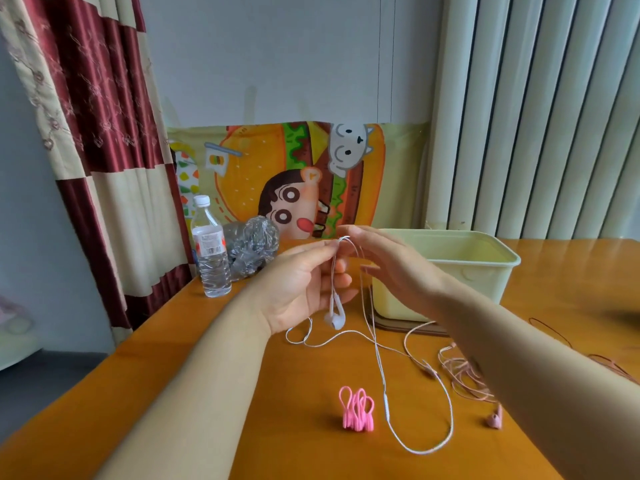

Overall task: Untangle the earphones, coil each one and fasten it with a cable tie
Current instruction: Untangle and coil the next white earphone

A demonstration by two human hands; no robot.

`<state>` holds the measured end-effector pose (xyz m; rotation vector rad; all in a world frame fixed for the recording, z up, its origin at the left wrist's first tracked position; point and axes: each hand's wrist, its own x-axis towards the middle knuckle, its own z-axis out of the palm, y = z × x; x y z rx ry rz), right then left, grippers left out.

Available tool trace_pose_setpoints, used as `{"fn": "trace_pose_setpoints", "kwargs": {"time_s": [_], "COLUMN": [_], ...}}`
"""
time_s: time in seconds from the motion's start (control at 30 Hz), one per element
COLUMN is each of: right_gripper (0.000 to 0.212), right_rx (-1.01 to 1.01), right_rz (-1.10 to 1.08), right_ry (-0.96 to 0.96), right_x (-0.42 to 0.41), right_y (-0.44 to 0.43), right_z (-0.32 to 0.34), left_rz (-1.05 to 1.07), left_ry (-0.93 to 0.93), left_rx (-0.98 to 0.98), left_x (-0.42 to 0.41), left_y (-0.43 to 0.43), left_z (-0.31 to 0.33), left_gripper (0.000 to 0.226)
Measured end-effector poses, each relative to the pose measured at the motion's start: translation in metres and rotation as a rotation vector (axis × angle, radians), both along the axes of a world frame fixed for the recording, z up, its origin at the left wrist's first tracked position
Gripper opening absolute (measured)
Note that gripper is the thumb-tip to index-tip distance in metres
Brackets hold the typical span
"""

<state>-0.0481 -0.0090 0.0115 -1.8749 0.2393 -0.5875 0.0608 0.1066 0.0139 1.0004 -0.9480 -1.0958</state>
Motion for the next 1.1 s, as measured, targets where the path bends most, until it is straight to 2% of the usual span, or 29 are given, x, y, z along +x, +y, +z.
{"fn": "trace_pose_setpoints", "kwargs": {"time_s": [0.13, 0.23, 0.33, 0.4, 0.43, 0.53, 0.6, 0.7, 0.87, 1.0, 1.1], "right_gripper": [0.036, 0.029, 0.026, 0.028, 0.030, 0.033, 0.034, 0.038, 0.052, 0.030, 0.027], "right_rx": [0.222, 0.293, 0.338, 0.423, 0.497, 0.679, 0.717, 0.605, 0.386, 0.267, -0.060], "right_rz": [0.132, 0.207, 0.226, 0.232, 0.256, 0.324, 0.314, 0.208, 0.139, 0.120, 0.066], "right_ry": [0.056, 0.123, 0.115, 0.072, 0.042, -0.022, -0.029, 0.073, 0.259, 0.329, 0.449], "right_x": [0.002, 0.000, 0.007, 0.014, 0.018, 0.029, 0.034, 0.044, 0.050, 0.049, 0.047], "right_y": [-0.010, -0.020, -0.031, -0.035, -0.036, -0.040, -0.041, -0.041, -0.041, -0.045, -0.036], "right_z": [-0.004, -0.011, -0.026, -0.038, -0.045, -0.061, -0.067, -0.078, -0.090, -0.089, -0.082], "left_rz": [-0.095, -0.089, -0.126, -0.277, -0.326, -0.282, -0.217, -0.094, 0.064, 0.191, 0.310], "left_ry": [0.065, 0.158, 0.349, 0.514, 0.577, 0.641, 0.656, 0.707, 0.589, 0.604, 0.579], "left_rx": [0.005, -0.018, -0.047, -0.123, -0.161, -0.219, -0.217, -0.183, -0.172, -0.220, -0.221], "left_x": [0.009, 0.017, 0.025, 0.031, 0.034, 0.041, 0.041, 0.039, 0.038, 0.041, 0.045], "left_y": [-0.006, -0.010, -0.014, -0.018, -0.021, -0.029, -0.030, -0.027, -0.026, -0.030, -0.035], "left_z": [-0.008, -0.017, -0.034, -0.047, -0.053, -0.067, -0.070, -0.071, -0.070, -0.073, -0.078], "left_gripper": [0.019, 0.017, 0.015, 0.009, 0.014, 0.024, 0.022, 0.026, 0.019, 0.023, 0.025]}}
